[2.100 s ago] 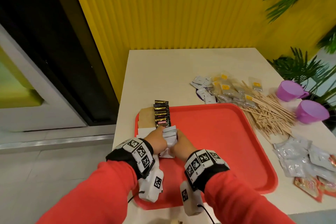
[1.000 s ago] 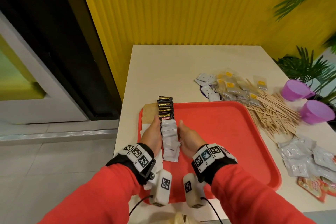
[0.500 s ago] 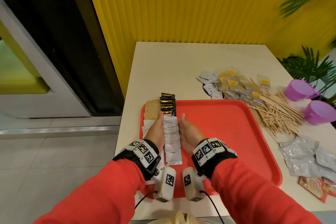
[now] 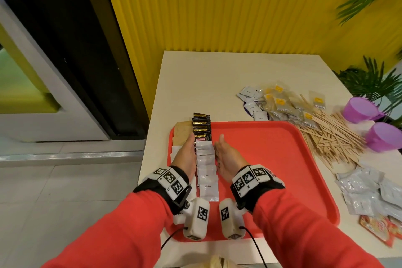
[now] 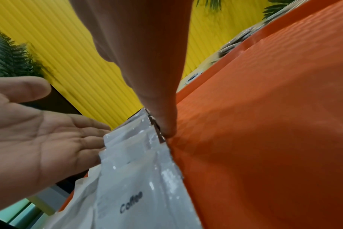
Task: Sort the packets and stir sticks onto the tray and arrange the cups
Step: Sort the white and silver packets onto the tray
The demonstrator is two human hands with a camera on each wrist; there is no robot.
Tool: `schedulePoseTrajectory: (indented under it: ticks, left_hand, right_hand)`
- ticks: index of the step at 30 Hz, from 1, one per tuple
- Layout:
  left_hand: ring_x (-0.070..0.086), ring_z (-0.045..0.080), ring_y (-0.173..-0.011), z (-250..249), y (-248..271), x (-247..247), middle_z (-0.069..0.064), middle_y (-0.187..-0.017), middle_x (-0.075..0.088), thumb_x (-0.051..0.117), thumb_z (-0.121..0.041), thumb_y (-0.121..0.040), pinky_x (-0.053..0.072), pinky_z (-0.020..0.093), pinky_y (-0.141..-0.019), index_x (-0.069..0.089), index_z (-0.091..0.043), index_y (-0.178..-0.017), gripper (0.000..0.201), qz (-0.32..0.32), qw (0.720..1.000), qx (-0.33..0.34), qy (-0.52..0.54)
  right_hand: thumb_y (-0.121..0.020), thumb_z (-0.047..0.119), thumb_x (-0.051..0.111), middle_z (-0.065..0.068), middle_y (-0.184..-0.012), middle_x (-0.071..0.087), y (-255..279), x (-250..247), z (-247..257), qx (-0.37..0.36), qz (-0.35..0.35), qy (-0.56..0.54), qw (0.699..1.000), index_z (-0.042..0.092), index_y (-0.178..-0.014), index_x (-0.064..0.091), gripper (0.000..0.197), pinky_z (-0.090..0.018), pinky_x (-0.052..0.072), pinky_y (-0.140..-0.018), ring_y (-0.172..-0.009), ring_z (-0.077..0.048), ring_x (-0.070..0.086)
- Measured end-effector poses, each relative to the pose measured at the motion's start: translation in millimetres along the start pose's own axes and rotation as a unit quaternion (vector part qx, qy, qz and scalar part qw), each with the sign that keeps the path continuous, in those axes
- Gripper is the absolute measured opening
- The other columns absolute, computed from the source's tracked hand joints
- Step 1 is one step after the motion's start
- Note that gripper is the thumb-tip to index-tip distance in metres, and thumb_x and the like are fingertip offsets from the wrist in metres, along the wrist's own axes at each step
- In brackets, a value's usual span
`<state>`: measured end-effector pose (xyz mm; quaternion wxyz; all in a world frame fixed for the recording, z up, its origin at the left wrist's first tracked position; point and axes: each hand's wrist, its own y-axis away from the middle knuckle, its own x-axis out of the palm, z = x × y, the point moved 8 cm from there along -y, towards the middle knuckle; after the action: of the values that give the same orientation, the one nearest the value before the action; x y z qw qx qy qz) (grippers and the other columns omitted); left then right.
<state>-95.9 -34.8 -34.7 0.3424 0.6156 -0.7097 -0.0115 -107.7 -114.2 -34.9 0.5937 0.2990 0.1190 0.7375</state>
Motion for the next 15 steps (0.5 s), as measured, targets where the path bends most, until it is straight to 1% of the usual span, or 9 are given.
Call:
schedulePoseTrajectory:
  ticks: [1,3,5,7,9,11,13,14,15]
  left_hand:
    - [0.066,-0.001,-0.078,-1,-1,-1,-0.011,-0.087,0.071,0.021,-0.043,-0.101,0.047,0.020,-0.072,0.059,-0.027,-0.095,0.042,0.000,1.000,0.003,0.001]
    - [0.067,0.000,-0.078,-3,-3,-1,-0.011,-0.084,0.072,0.020,-0.043,-0.101,0.047,0.020,-0.071,0.059,-0.027,-0.094,0.043,0.000,1.000,0.010,0.000]
    - [0.068,0.000,-0.076,-3,-5,0,-0.007,-0.090,0.071,0.019,-0.042,-0.101,0.047,0.020,-0.070,0.059,-0.026,-0.096,0.043,0.003,1.000,0.010,0.003]
    - [0.067,0.002,-0.076,-4,-6,1,-0.006,-0.089,0.069,0.019,-0.041,-0.101,0.046,0.021,-0.070,0.058,-0.025,-0.094,0.043,0.000,1.000,0.008,0.002]
    - [0.063,0.004,-0.081,-5,-7,1,-0.007,-0.091,0.066,0.019,-0.042,-0.101,0.045,0.021,-0.071,0.057,-0.026,-0.094,0.042,0.002,1.000,0.006,0.002]
    - [0.065,0.002,-0.077,-5,-7,1,-0.009,-0.085,0.069,0.019,-0.042,-0.101,0.045,0.021,-0.070,0.057,-0.026,-0.092,0.042,0.007,1.000,0.008,-0.006]
    - [0.068,0.000,-0.071,-4,-7,0,-0.012,-0.076,0.073,0.019,-0.043,-0.101,0.045,0.022,-0.071,0.058,-0.025,-0.090,0.045,0.011,1.000,0.008,-0.014]
    - [0.068,0.000,-0.072,-4,-7,-1,-0.011,-0.077,0.073,0.019,-0.044,-0.101,0.045,0.023,-0.073,0.059,-0.025,-0.090,0.045,0.011,1.000,0.008,-0.015]
    - [0.068,0.002,-0.076,-4,-6,-1,-0.009,-0.082,0.072,0.020,-0.044,-0.101,0.046,0.023,-0.074,0.059,-0.025,-0.092,0.044,0.006,1.000,0.013,-0.019]
  right_hand:
    - [-0.099,0.046,0.015,0.000,-0.127,0.052,1,1,1,0.000,0.005,0.002,1.000,0.010,-0.137,0.038,0.057,-0.020,0.042,-0.084,-0.120,-0.017,0.050]
    - [-0.098,0.048,0.016,0.000,-0.127,0.055,1,4,0,0.001,0.010,0.005,1.000,0.021,-0.123,0.048,0.050,-0.018,0.047,-0.079,-0.104,-0.011,0.057]
    - [-0.098,0.049,0.017,-0.004,-0.124,0.057,2,5,2,-0.003,-0.004,-0.003,1.000,0.022,-0.112,0.053,0.047,-0.019,0.050,-0.076,-0.092,-0.007,0.060]
    - [-0.098,0.048,0.016,-0.004,-0.117,0.057,-2,3,0,-0.001,-0.005,-0.009,1.000,0.021,-0.114,0.052,0.048,-0.018,0.051,-0.073,-0.090,-0.006,0.060]
    - [-0.099,0.047,0.016,0.000,-0.111,0.057,0,1,0,0.004,-0.012,0.016,1.000,0.023,-0.111,0.051,0.044,-0.016,0.049,-0.070,-0.090,-0.005,0.058]
    - [-0.099,0.047,0.015,0.003,-0.111,0.056,5,4,3,0.010,-0.010,0.031,0.999,0.026,-0.113,0.047,0.041,-0.014,0.047,-0.068,-0.092,-0.005,0.056]
    - [-0.099,0.046,0.013,0.001,-0.126,0.053,6,2,2,0.007,-0.003,0.024,1.000,0.022,-0.124,0.045,0.047,-0.015,0.047,-0.075,-0.099,-0.008,0.056]
    - [-0.099,0.046,0.013,-0.001,-0.132,0.050,7,2,3,0.005,-0.003,0.025,1.000,0.017,-0.133,0.041,0.053,-0.018,0.044,-0.082,-0.111,-0.012,0.054]
    - [-0.099,0.045,0.014,-0.001,-0.135,0.046,9,2,4,0.006,-0.003,0.022,1.000,0.011,-0.140,0.035,0.057,-0.021,0.039,-0.088,-0.123,-0.017,0.047]
